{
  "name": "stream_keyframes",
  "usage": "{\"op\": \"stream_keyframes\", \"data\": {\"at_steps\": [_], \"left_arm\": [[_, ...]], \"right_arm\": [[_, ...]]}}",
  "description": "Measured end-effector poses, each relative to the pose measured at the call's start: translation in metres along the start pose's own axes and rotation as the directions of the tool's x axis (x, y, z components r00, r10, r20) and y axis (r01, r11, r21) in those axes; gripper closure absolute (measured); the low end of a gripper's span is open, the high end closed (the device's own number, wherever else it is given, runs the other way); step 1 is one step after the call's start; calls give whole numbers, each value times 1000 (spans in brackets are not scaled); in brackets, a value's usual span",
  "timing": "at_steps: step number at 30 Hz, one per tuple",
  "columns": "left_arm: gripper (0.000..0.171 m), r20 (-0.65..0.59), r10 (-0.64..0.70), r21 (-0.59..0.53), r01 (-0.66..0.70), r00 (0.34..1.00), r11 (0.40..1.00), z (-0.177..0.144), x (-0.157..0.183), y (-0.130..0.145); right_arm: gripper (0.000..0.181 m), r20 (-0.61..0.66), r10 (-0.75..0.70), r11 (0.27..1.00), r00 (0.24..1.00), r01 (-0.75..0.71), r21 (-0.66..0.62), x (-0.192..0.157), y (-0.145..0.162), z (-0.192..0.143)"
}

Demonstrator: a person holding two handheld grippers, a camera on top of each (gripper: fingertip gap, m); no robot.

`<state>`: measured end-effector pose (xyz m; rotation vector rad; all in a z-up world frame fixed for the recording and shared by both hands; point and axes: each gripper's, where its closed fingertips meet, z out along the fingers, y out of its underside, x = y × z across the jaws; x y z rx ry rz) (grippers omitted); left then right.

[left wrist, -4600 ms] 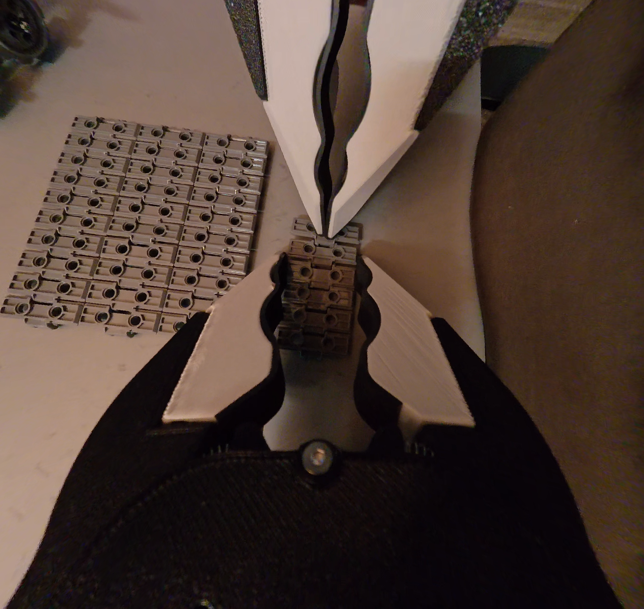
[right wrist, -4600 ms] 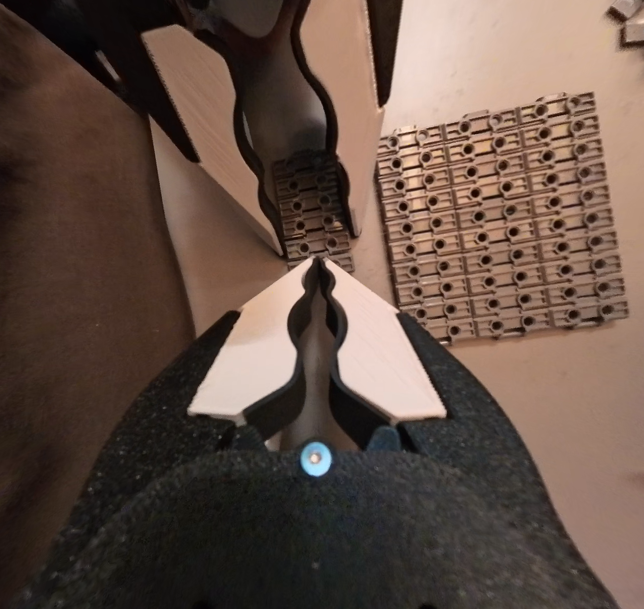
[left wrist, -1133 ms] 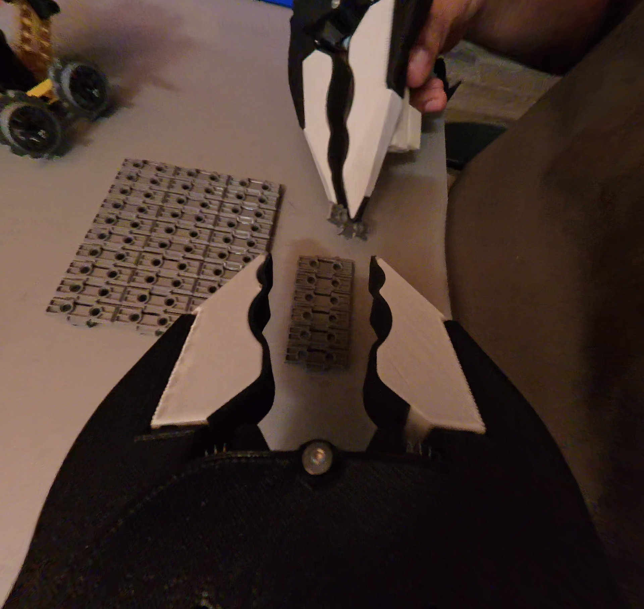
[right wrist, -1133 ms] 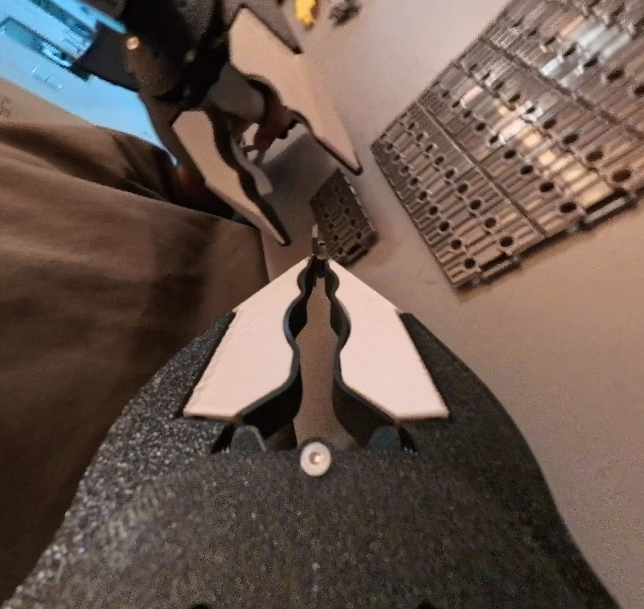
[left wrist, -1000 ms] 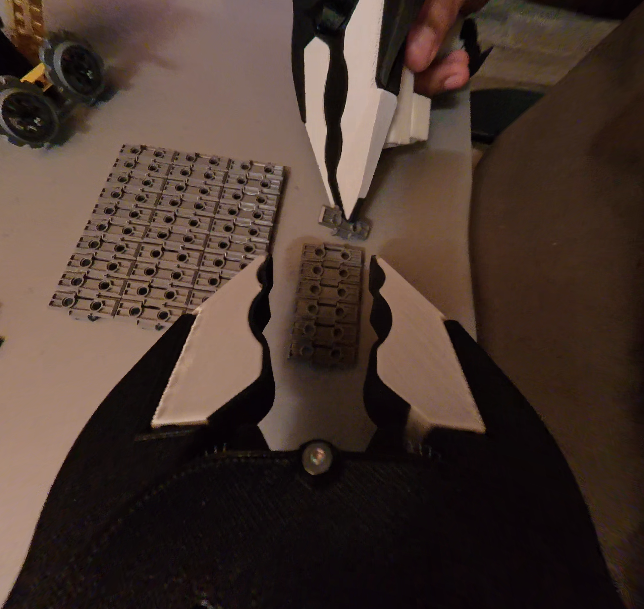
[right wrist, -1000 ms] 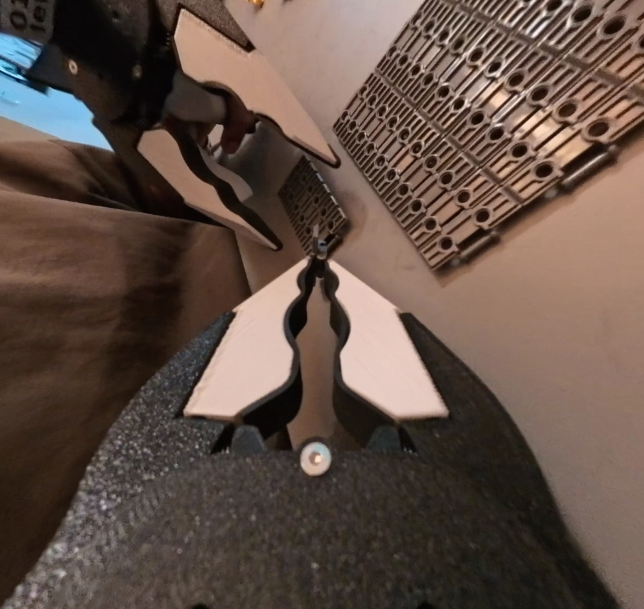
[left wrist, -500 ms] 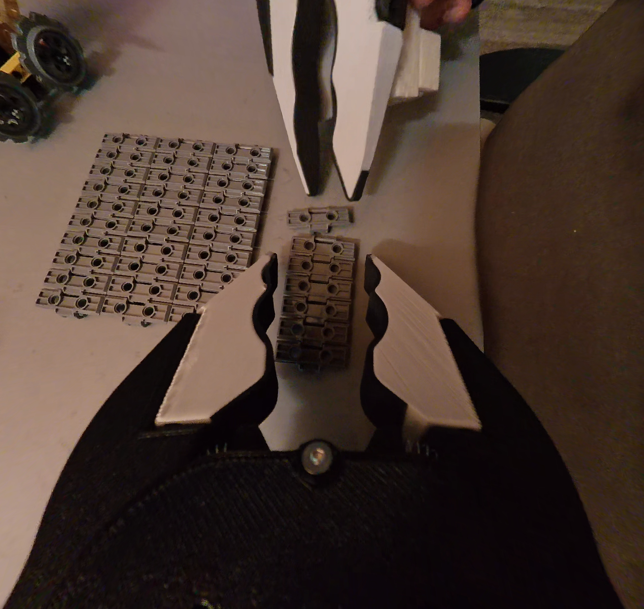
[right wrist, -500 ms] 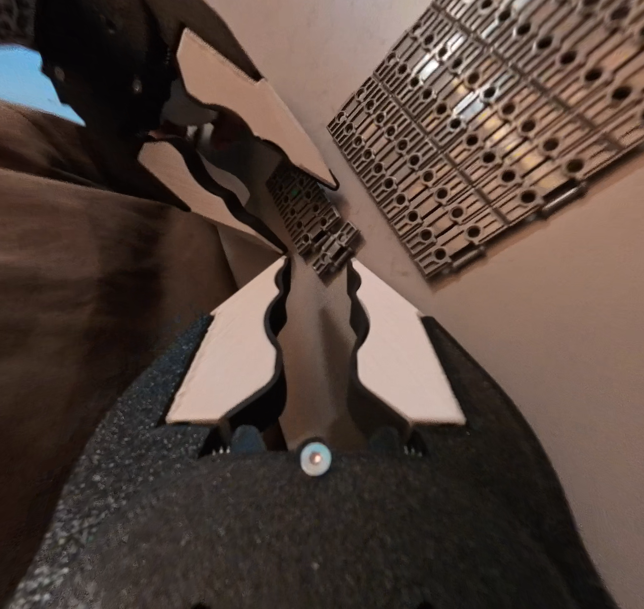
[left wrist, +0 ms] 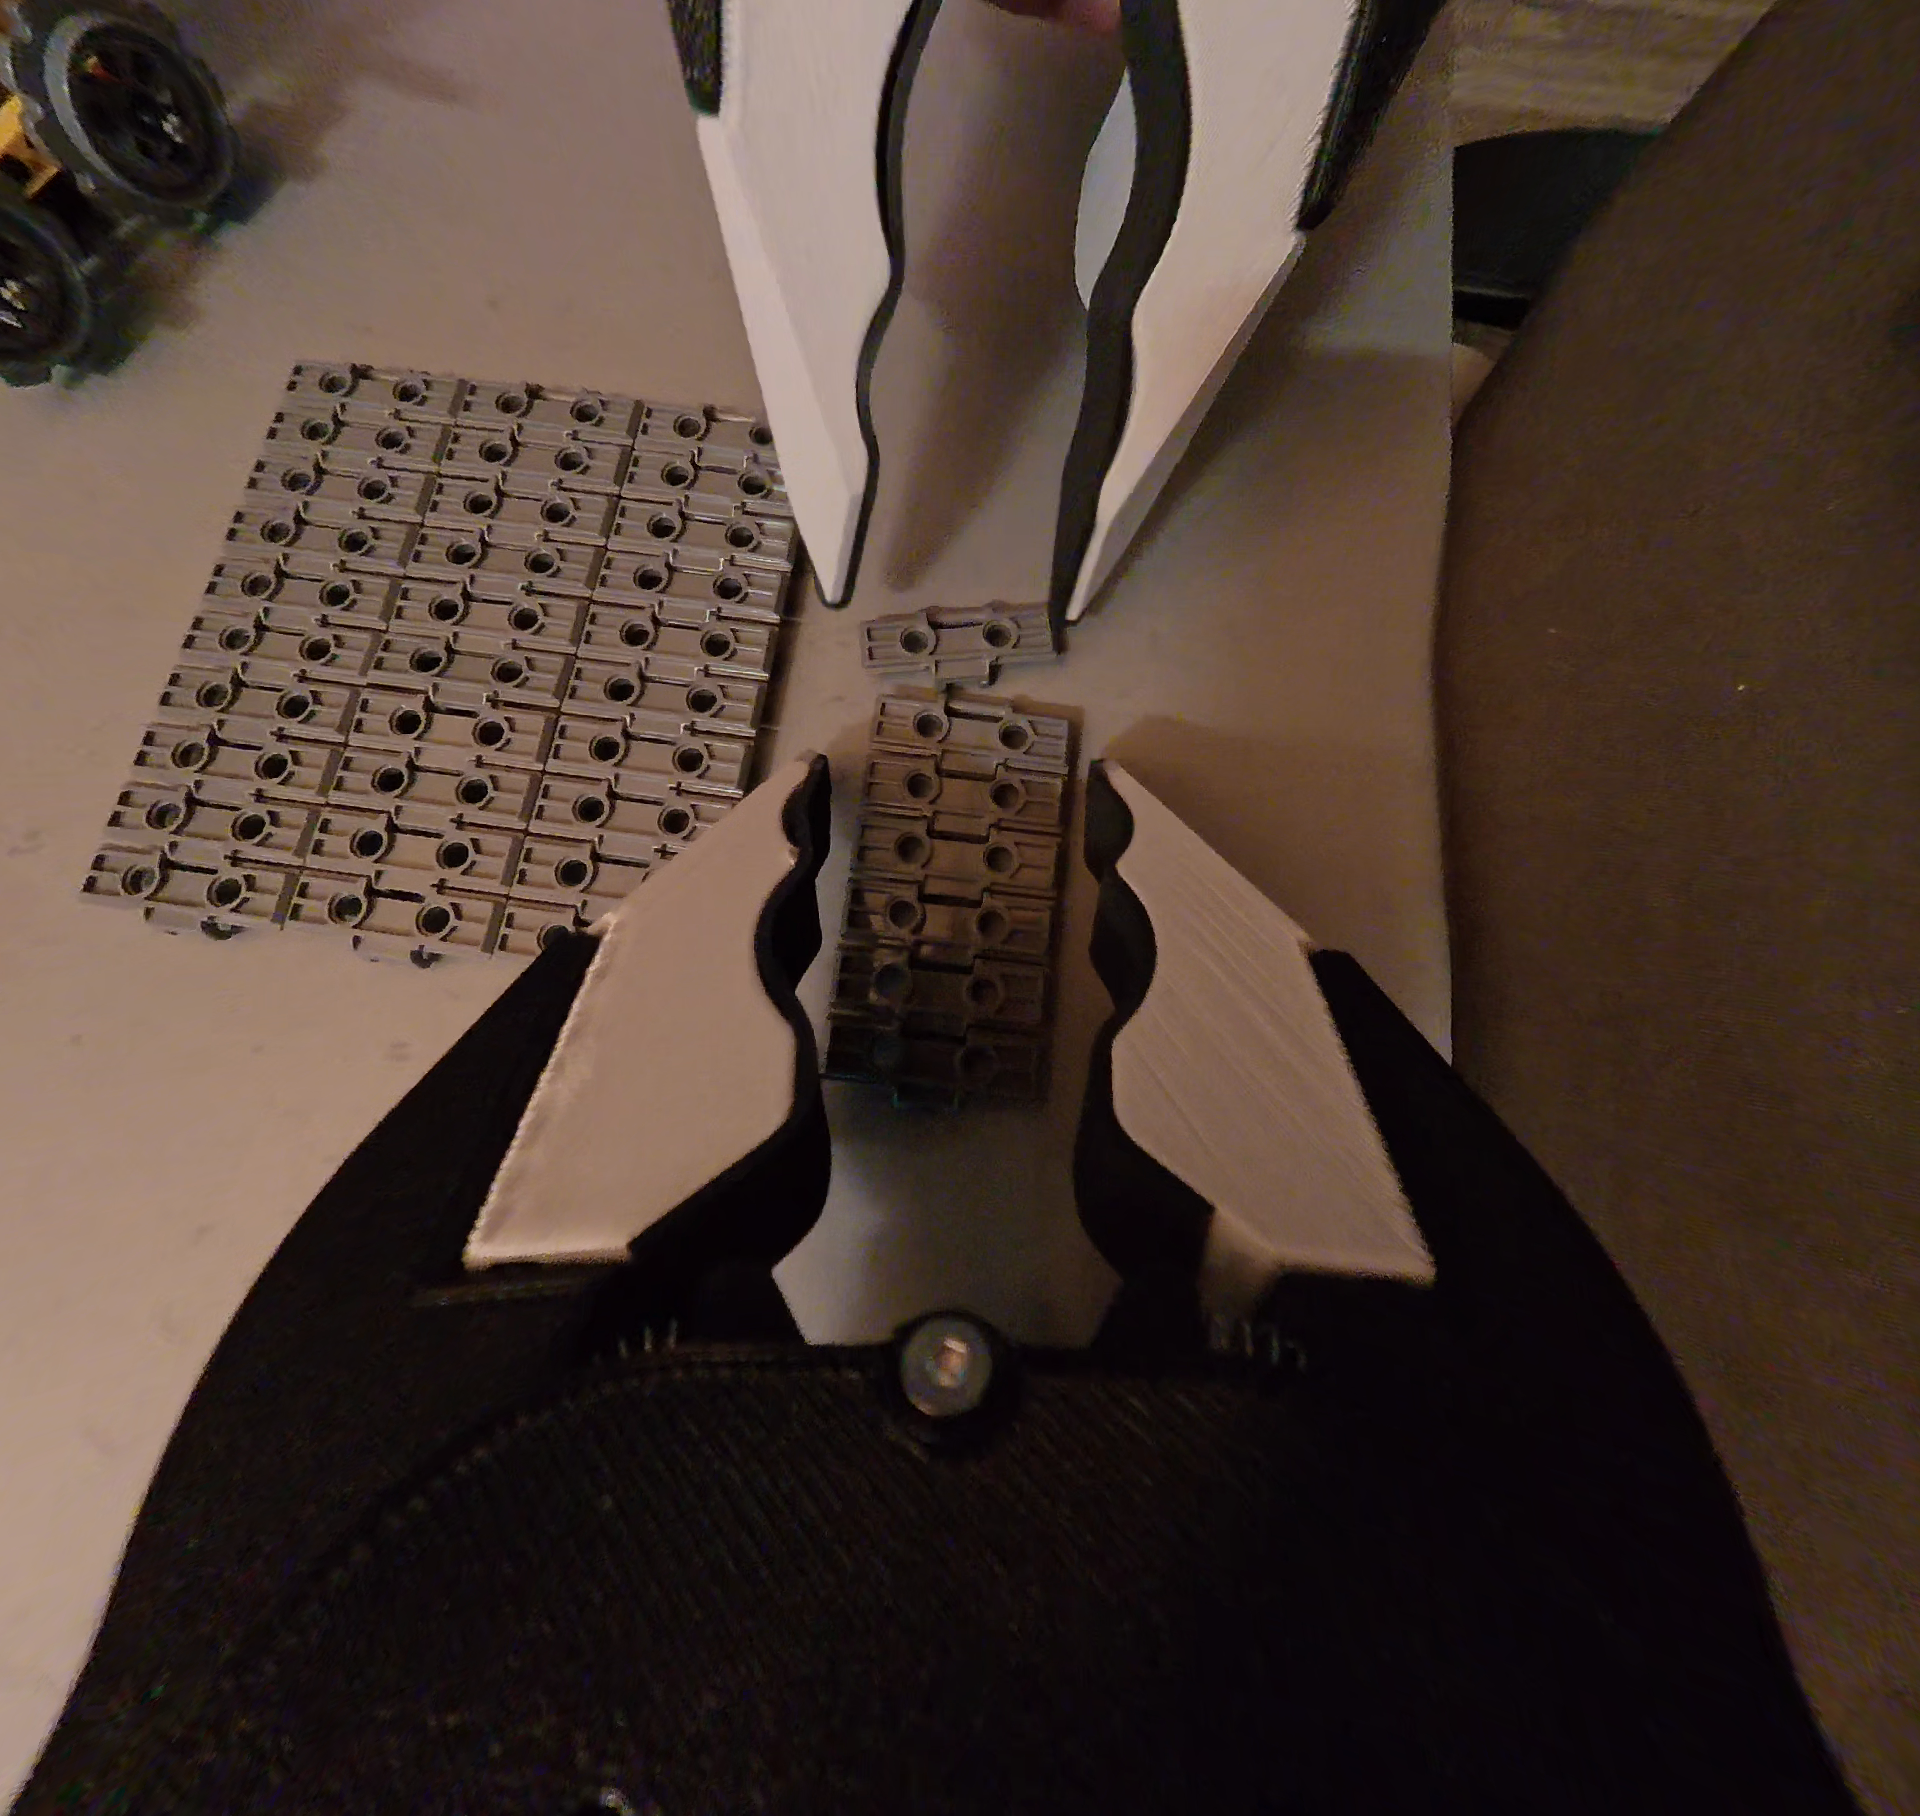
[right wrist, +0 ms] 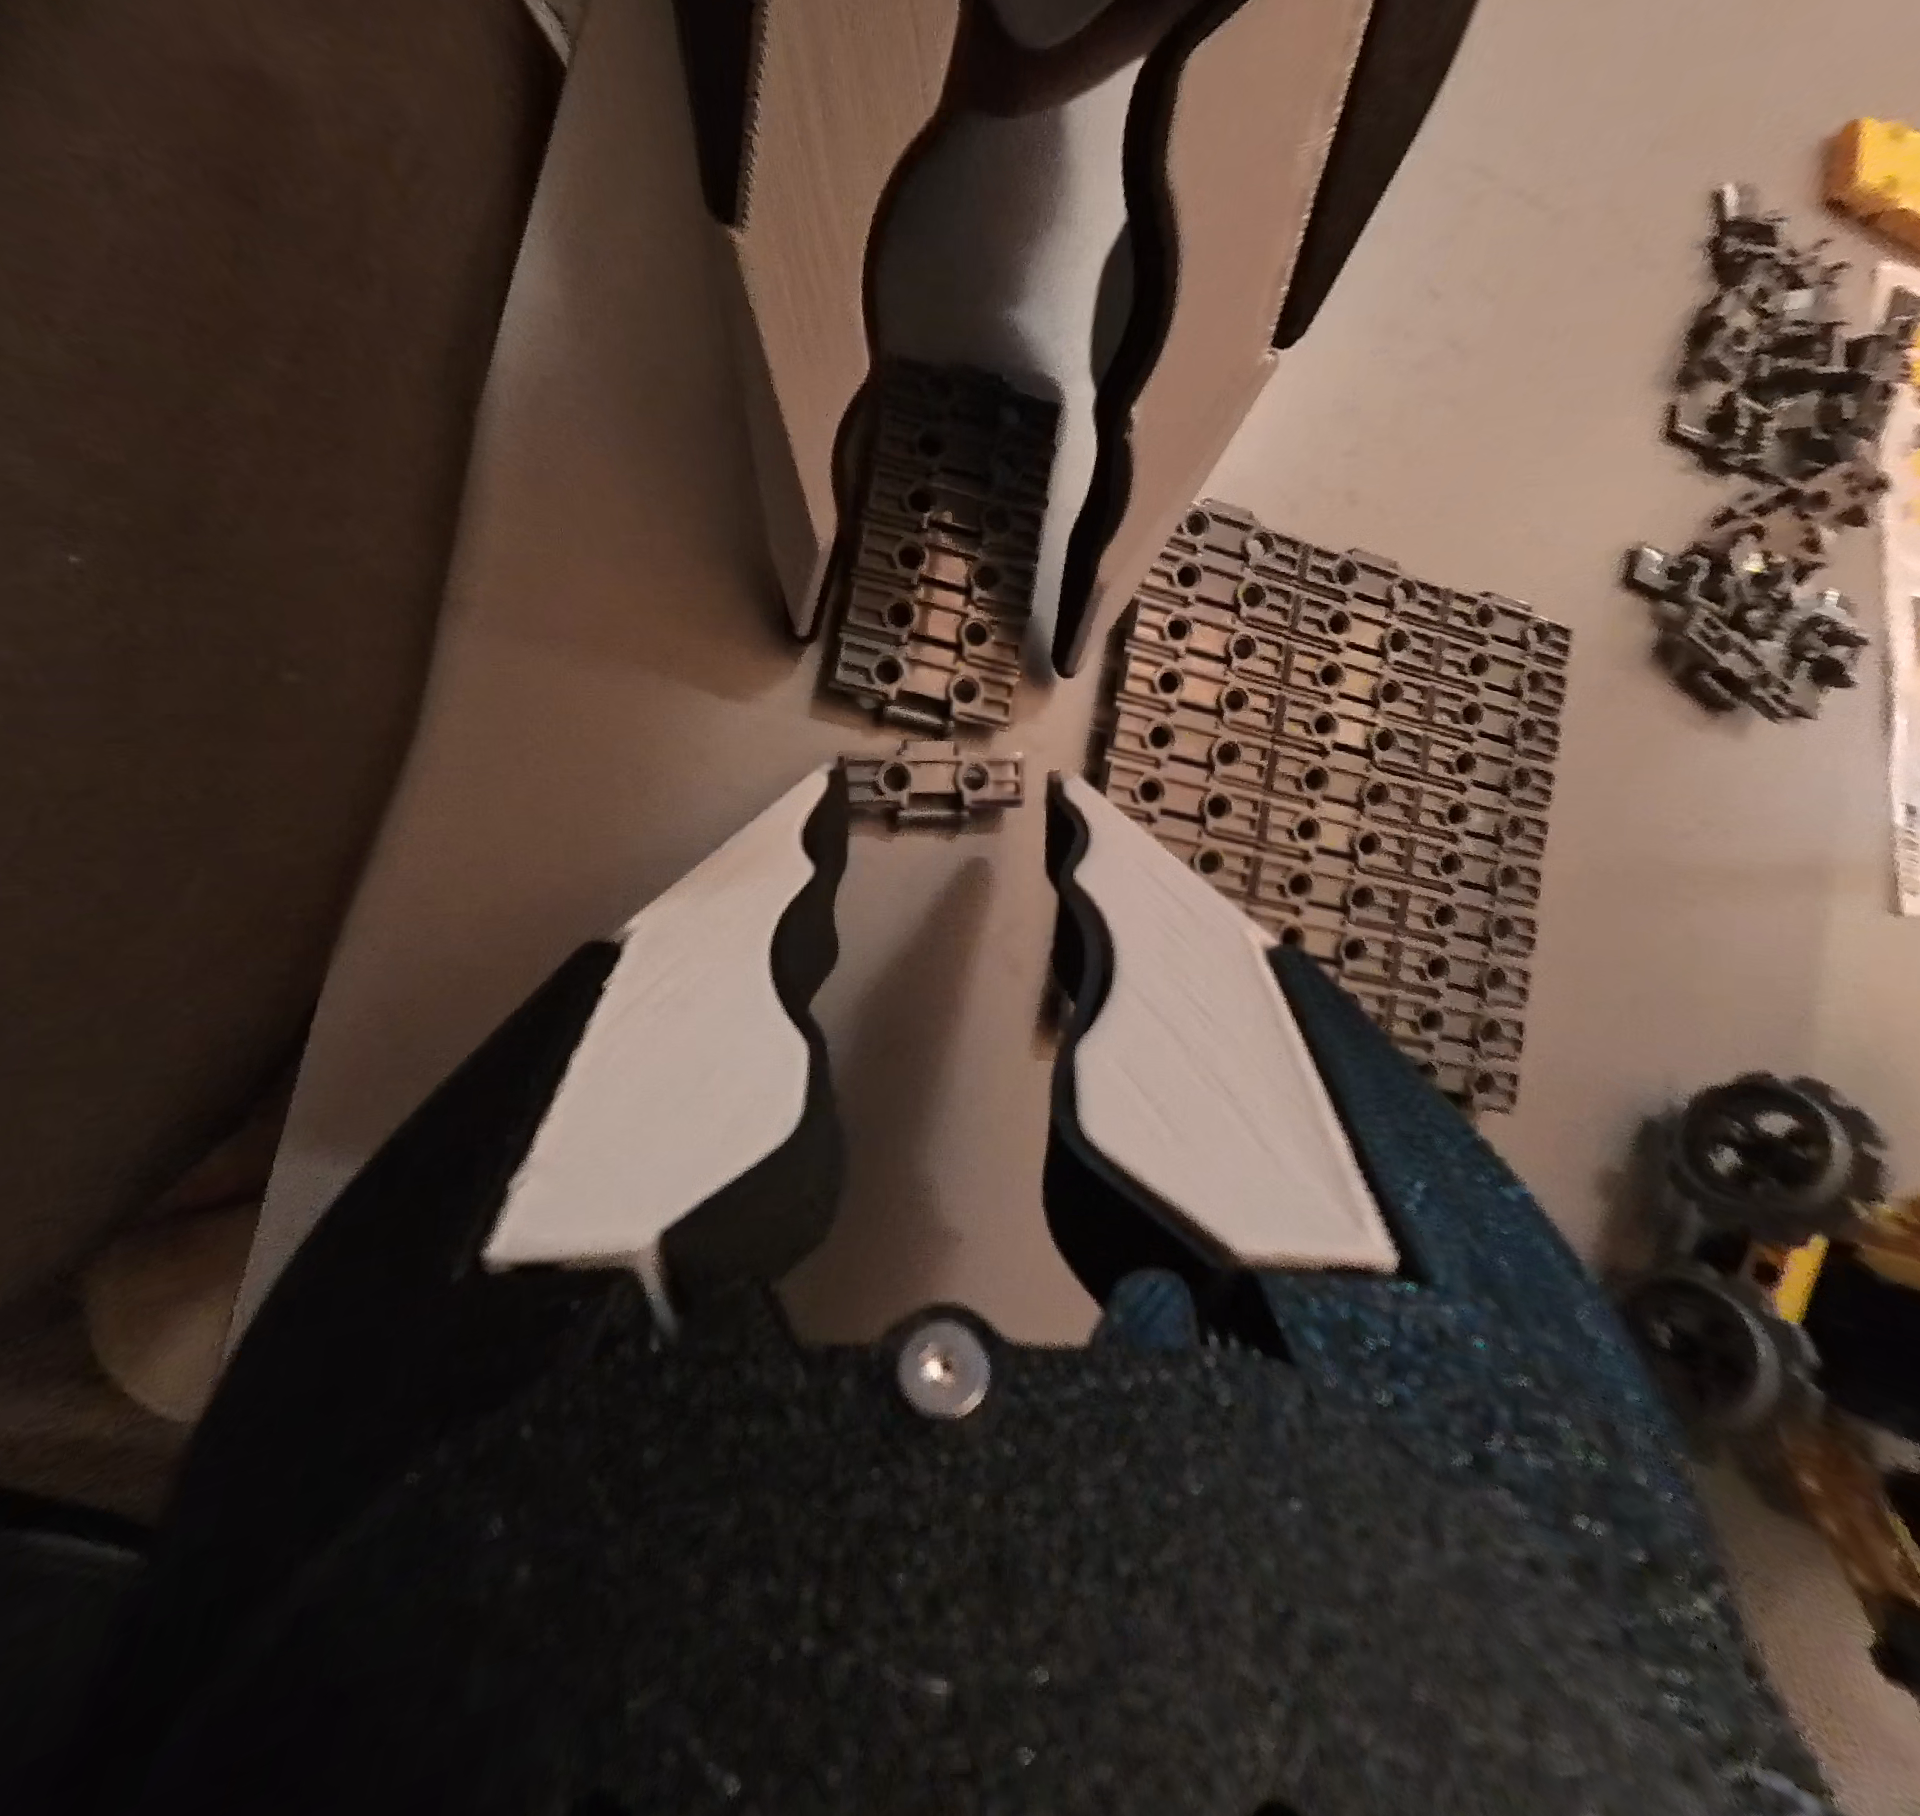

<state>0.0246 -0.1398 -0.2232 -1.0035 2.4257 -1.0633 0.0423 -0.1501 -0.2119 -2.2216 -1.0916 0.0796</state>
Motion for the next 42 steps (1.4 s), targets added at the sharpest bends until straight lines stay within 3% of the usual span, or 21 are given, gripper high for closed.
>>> {"op": "stream_keyframes", "data": {"at_steps": [8,18,42], "left_arm": [[135,-18,5,0,-5,1000,1000,0,3,0],[134,-11,3,-4,-3,1000,1000,1,2,0],[134,-17,2,-12,-2,1000,1000,1,2,1]], "right_arm": [[140,124,50,999,991,-47,-27,-9,4,9],[144,95,146,986,985,-153,68,-9,-7,4],[144,29,197,980,980,-198,35,-8,-2,10]]}}
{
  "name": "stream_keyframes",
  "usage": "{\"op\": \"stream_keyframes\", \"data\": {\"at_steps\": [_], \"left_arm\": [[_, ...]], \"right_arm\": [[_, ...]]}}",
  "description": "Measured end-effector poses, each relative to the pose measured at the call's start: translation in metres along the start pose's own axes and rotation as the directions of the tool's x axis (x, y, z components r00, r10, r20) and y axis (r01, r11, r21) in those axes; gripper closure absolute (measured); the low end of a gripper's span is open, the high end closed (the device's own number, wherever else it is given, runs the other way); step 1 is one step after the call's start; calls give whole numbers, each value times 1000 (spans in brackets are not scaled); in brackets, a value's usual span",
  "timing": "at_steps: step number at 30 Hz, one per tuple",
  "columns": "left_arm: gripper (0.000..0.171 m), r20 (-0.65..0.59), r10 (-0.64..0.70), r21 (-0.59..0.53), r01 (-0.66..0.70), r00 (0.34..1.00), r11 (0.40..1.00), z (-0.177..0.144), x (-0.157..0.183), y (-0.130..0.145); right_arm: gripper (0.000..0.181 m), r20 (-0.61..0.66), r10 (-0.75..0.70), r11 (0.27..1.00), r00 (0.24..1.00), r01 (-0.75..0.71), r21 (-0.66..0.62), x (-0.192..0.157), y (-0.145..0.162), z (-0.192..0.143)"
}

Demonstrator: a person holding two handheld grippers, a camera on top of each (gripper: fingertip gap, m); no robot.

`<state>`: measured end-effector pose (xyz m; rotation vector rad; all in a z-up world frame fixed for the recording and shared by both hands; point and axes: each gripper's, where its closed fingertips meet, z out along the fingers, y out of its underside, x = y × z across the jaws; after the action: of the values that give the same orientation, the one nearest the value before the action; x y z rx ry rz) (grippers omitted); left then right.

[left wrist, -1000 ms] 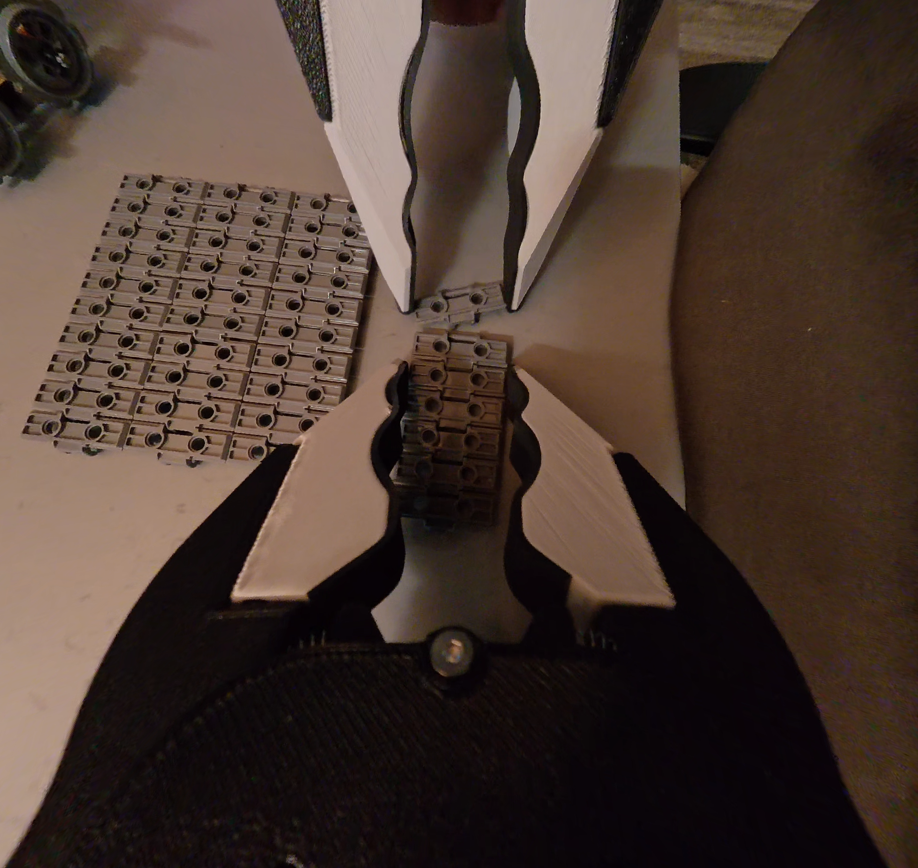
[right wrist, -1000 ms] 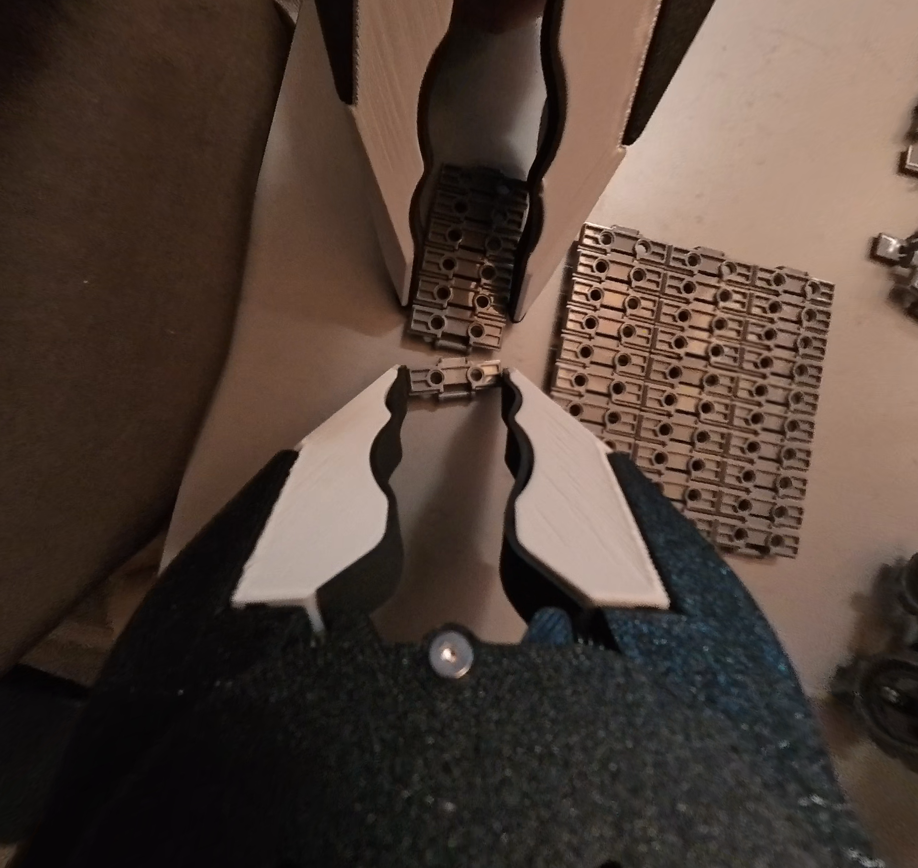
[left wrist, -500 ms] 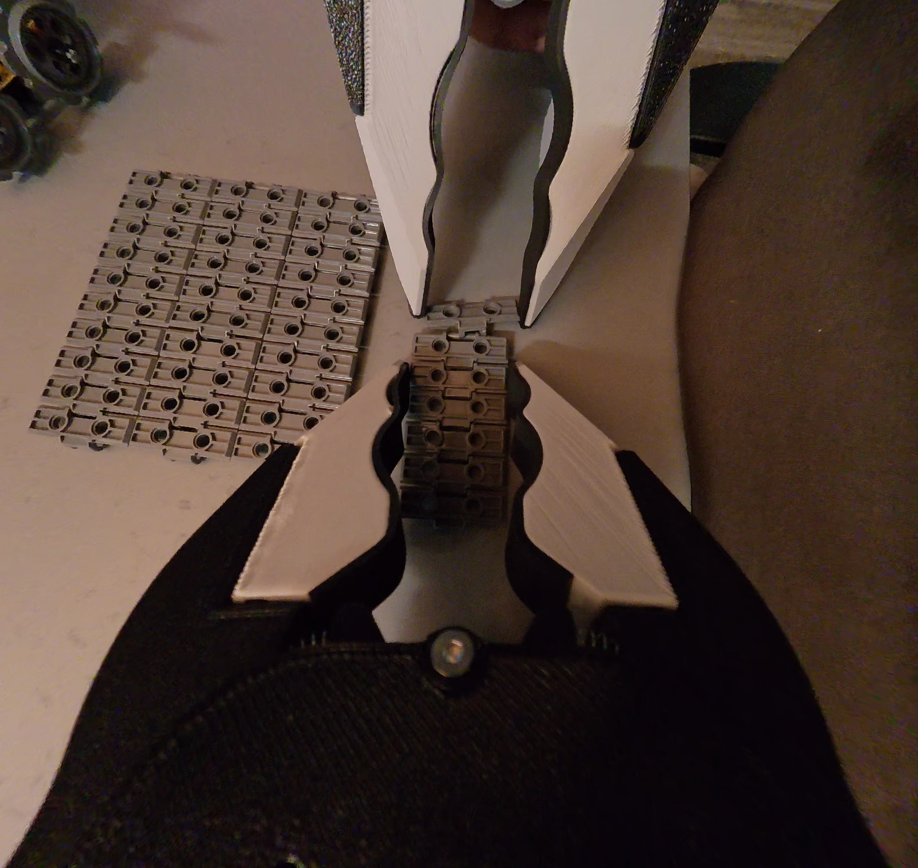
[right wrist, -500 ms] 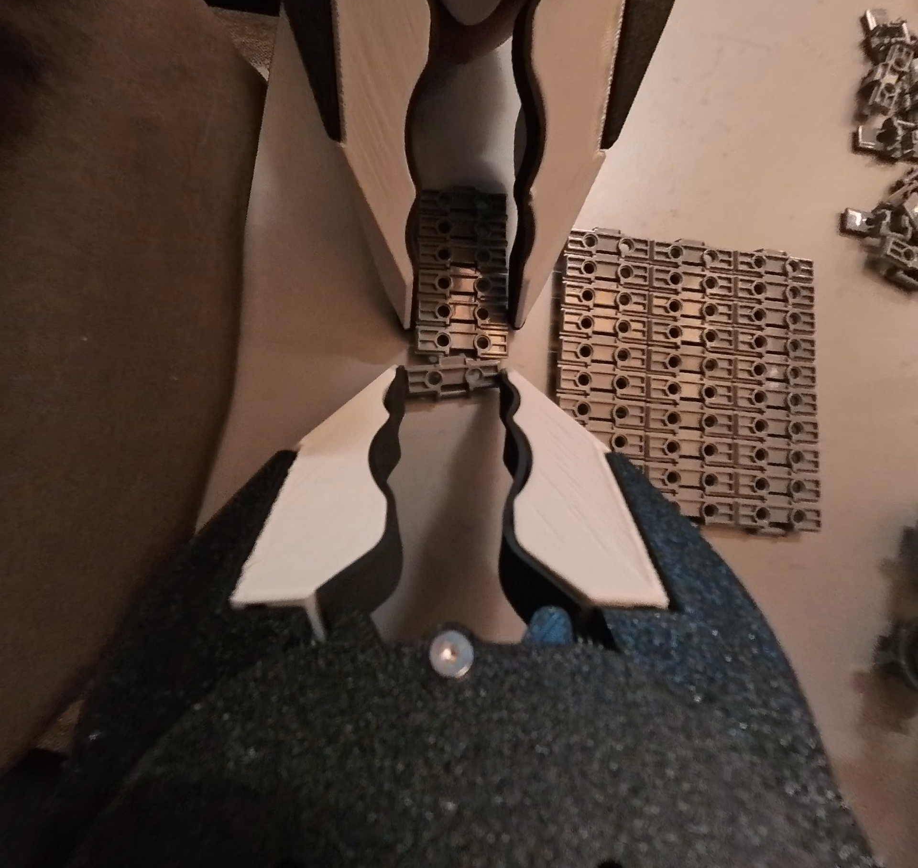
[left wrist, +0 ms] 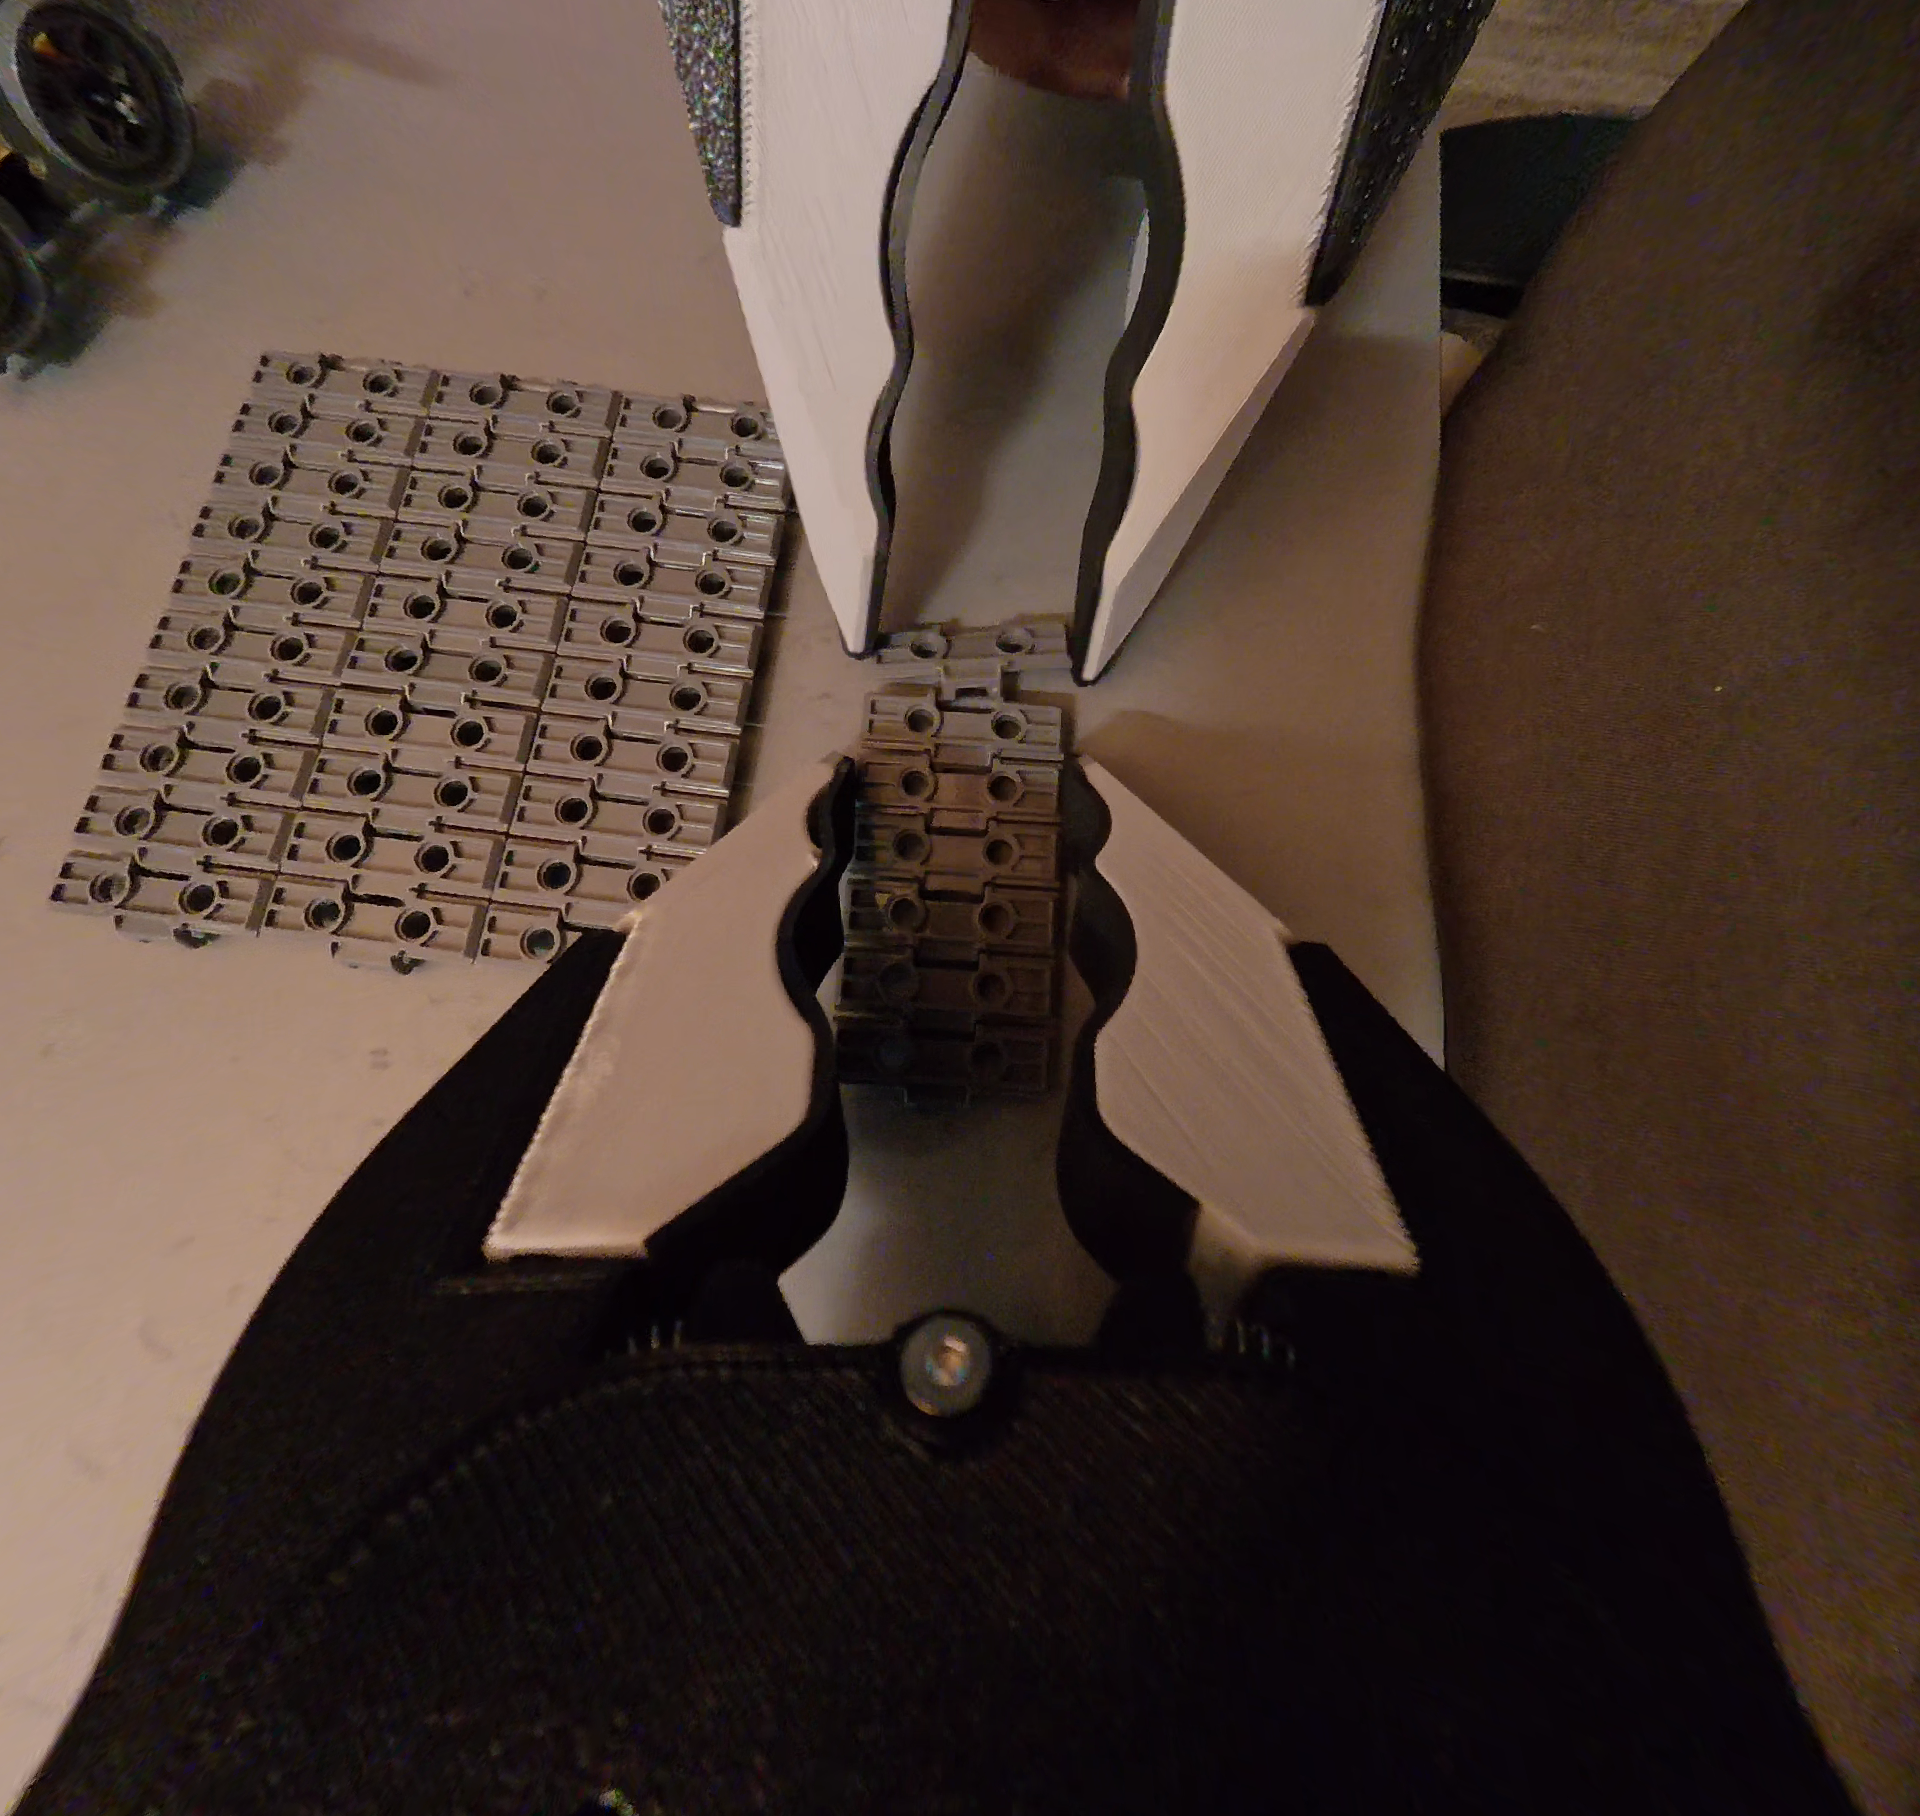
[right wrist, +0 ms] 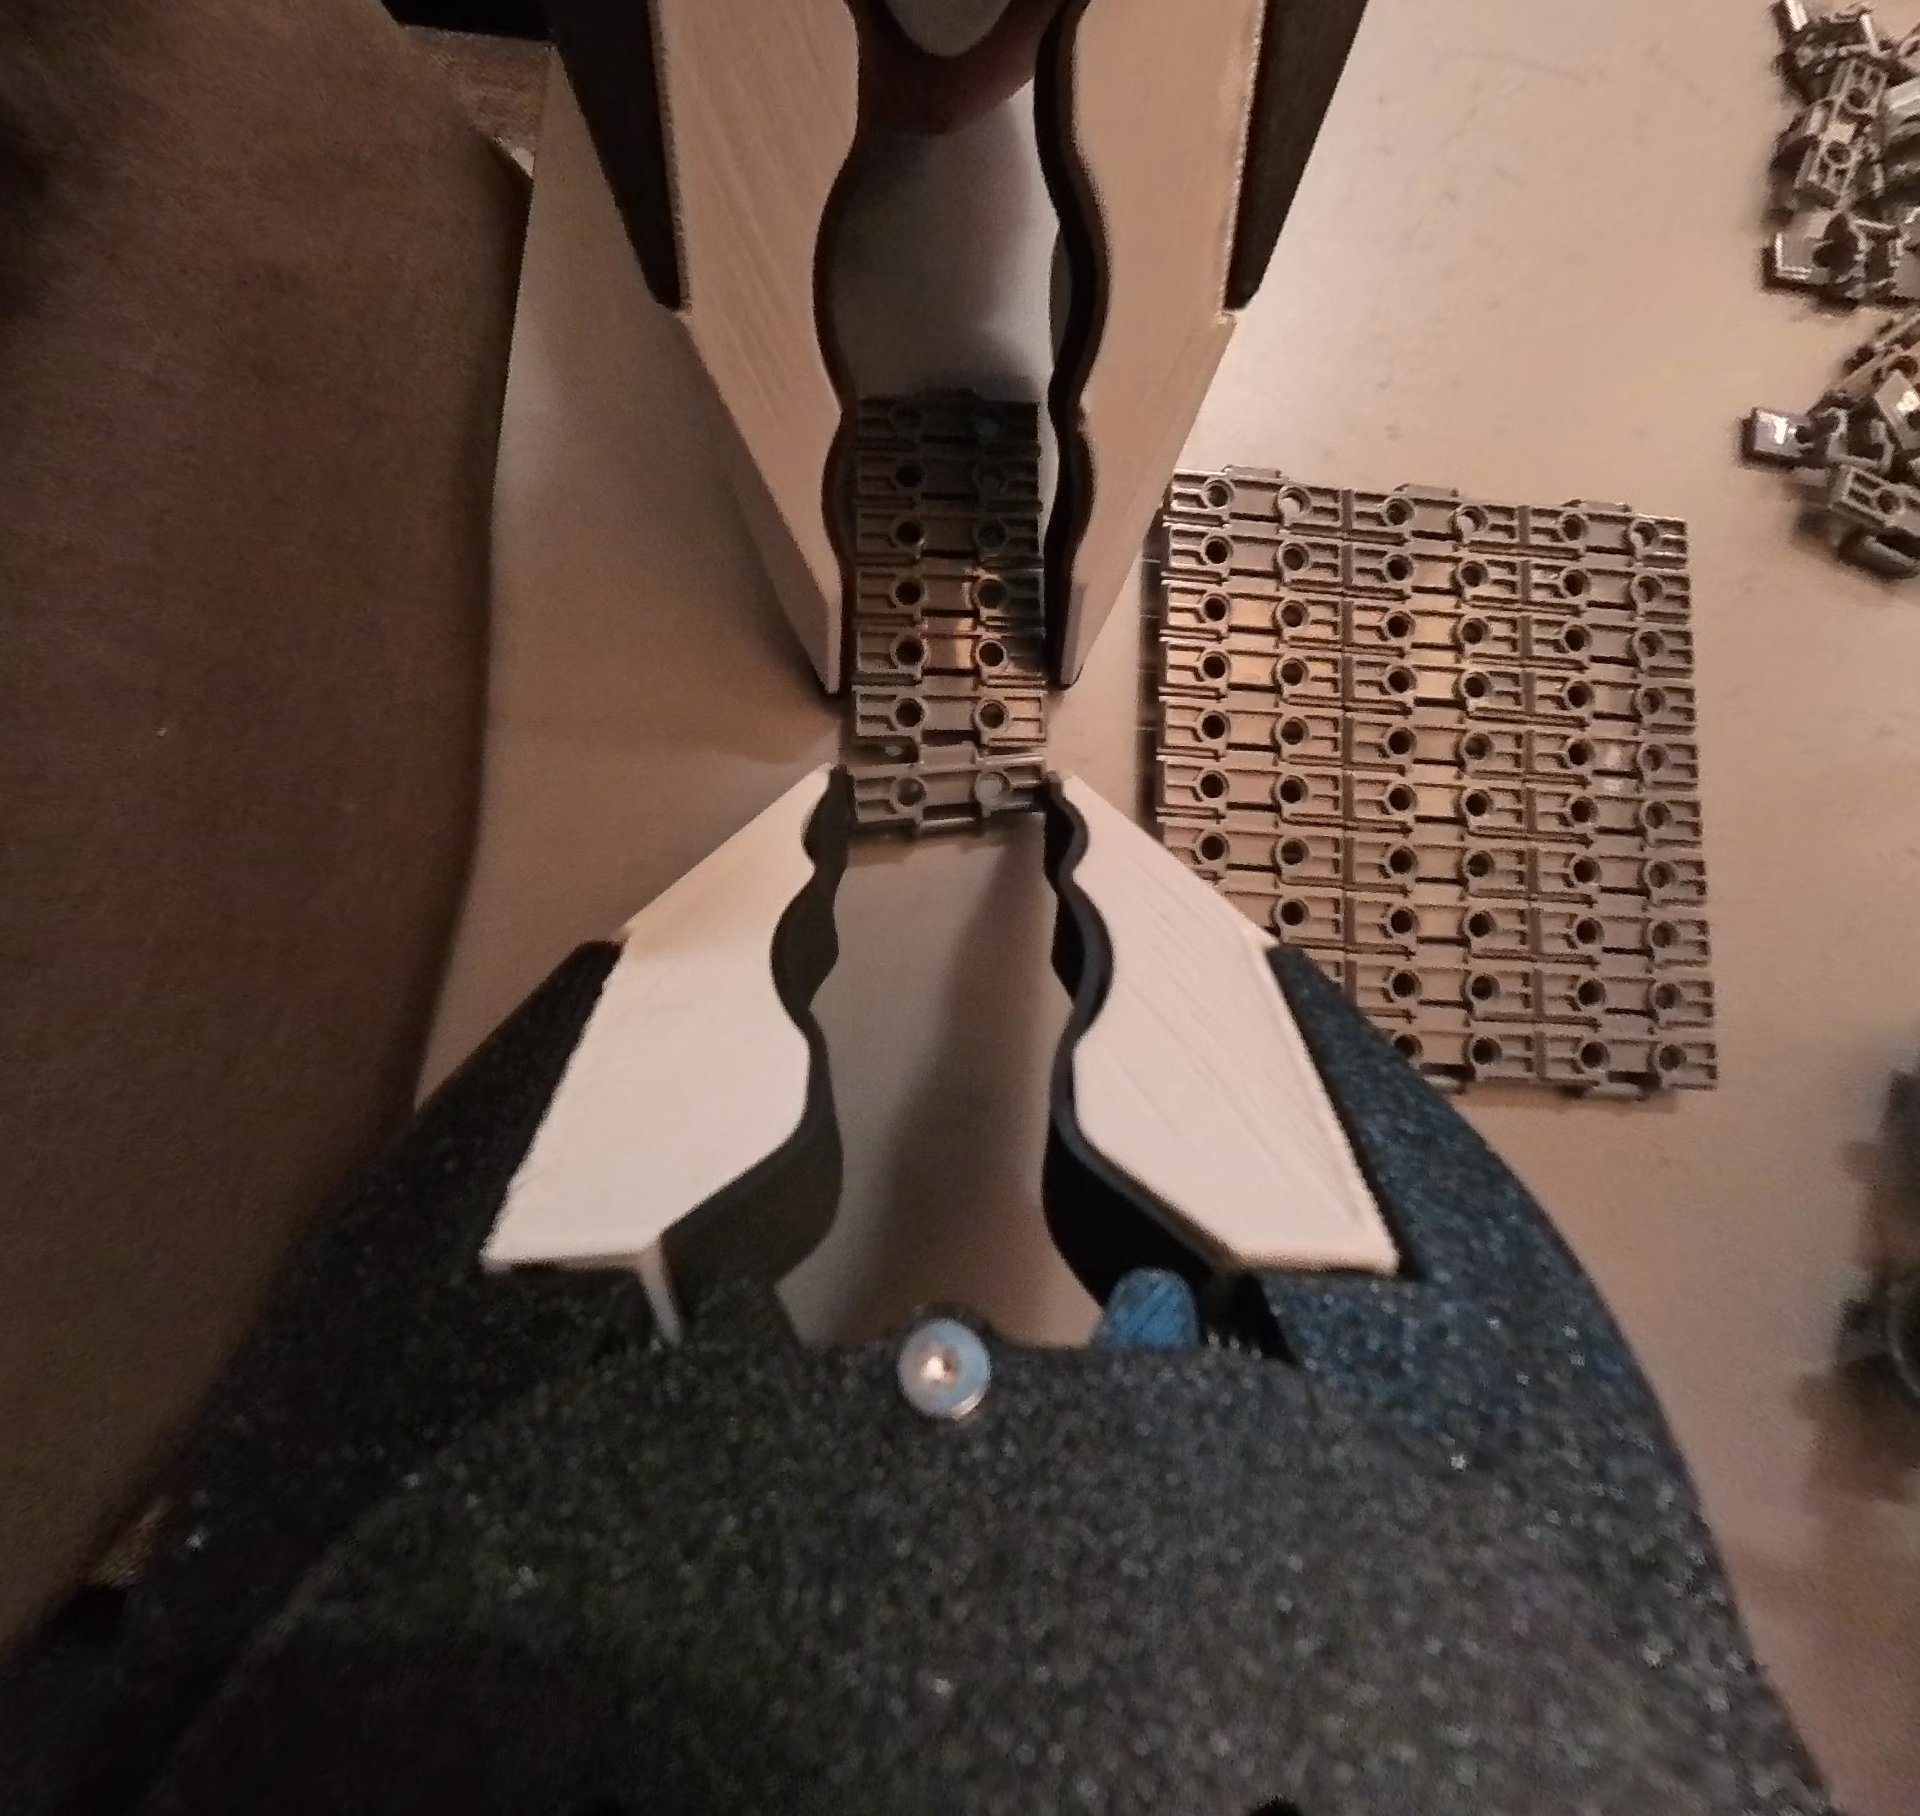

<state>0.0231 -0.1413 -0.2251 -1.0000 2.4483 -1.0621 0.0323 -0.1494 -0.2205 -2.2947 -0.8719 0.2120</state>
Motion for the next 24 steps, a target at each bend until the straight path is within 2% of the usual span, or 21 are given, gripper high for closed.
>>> {"op": "stream_keyframes", "data": {"at_steps": [6,10,14,16,19,24], "left_arm": [[134,-2,-2,-7,2,1000,1000,1,0,1],[133,0,1,-7,-1,1000,1000,1,0,1],[133,0,0,-7,0,1000,1000,1,0,1],[133,-1,0,-7,0,1000,1000,1,0,1],[133,0,1,-7,-1,1000,1000,1,0,1],[133,2,3,-8,-3,1000,1000,1,0,1]], "right_arm": [[144,-14,12,1000,1000,-12,-23,2,1,2],[137,-29,9,999,1000,-10,-45,0,1,2],[134,-12,40,999,999,-40,9,-1,-7,-8],[145,-10,64,996,998,-64,54,2,-13,-14],[181,-24,83,994,996,-81,76,6,-14,-16],[181,-1,99,995,995,-99,25,4,-6,-5]]}}
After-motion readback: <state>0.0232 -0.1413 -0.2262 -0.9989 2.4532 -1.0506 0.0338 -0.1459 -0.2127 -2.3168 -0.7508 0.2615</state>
